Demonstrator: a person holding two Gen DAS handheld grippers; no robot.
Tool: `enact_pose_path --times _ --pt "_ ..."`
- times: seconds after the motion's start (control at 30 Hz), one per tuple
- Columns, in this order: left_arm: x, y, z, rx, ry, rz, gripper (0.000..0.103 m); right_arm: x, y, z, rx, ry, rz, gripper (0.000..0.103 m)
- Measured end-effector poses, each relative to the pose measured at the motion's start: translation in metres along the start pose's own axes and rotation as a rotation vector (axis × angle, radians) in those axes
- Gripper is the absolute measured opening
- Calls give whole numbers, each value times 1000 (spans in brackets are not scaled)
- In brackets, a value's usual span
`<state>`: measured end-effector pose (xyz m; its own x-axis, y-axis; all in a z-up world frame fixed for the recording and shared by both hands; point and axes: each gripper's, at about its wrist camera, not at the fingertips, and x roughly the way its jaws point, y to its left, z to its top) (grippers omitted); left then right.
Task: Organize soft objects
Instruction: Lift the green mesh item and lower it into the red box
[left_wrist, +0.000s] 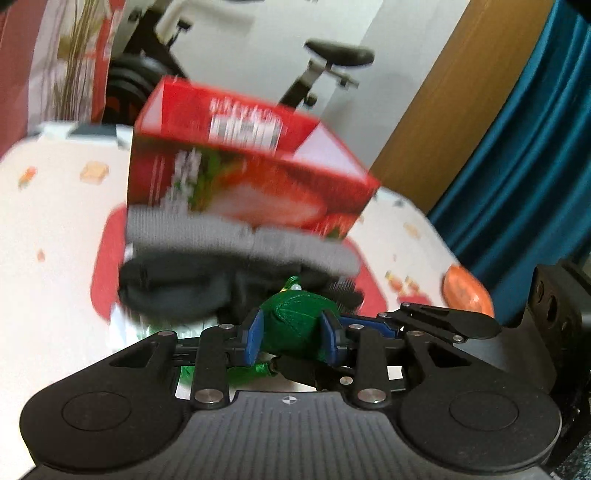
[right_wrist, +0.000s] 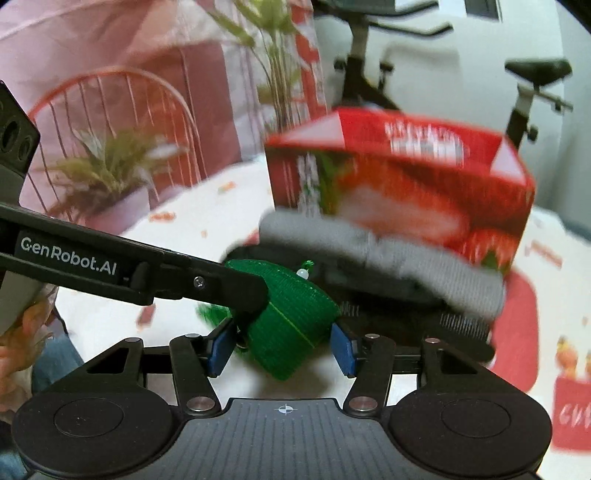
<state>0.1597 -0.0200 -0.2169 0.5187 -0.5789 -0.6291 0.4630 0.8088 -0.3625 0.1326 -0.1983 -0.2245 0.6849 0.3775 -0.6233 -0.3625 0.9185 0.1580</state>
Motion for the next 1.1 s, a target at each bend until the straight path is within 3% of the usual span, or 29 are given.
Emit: enact_pose_path --times 0.4,0.83,0.97,1.1 --pt "-41 -21 89 21 -232 -19 35 -29 -7 111 -153 -181 -14 52" --pt "-26 -14 192 84 -414 -32 35 -2 -32 231 -331 -342 -125 52" --pt "-1 1 210 74 -393 -32 35 27 -47 246 -321 -329 -137 52" --pt "24 18 212 64 -339 -6 35 65 -60 239 -317 -273 -144 52"
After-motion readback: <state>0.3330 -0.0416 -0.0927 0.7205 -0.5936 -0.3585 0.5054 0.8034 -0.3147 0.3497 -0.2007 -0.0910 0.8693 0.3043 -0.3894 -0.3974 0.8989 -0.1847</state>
